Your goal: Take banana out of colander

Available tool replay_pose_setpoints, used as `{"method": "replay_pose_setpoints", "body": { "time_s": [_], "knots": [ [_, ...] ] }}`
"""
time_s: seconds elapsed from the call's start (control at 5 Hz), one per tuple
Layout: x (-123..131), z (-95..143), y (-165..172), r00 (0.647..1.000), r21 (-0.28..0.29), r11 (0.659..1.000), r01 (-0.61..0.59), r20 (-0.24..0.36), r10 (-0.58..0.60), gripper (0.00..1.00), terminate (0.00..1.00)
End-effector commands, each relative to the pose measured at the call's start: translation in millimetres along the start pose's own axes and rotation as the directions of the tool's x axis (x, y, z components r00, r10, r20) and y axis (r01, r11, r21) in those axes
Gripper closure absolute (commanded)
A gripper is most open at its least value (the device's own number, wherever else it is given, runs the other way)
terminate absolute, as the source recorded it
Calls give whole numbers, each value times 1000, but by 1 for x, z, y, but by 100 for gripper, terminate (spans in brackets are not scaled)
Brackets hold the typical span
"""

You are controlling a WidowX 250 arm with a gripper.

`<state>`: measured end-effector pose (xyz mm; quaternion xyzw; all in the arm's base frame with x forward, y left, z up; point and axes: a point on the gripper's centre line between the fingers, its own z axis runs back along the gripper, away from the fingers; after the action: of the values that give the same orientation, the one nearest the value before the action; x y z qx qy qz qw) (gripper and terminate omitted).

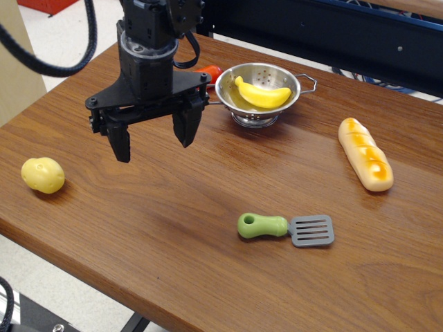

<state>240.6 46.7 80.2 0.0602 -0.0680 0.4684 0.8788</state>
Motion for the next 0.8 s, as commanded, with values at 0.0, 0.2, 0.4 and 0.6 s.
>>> {"method": "replay_pose_setpoints", "body": {
  "time_s": [0.0,0.2,0.4,0.6],
  "knots": [
    [0,0,0,1000,0,1000,0,0,0,0,0],
    [14,5,-27,976,-29,979,-202,-84,199,0,0],
    [30,13,-54,924,-74,927,-367,-142,354,0,0],
    [49,20,-85,792,-129,789,-600,-235,564,0,0]
  ]
}}
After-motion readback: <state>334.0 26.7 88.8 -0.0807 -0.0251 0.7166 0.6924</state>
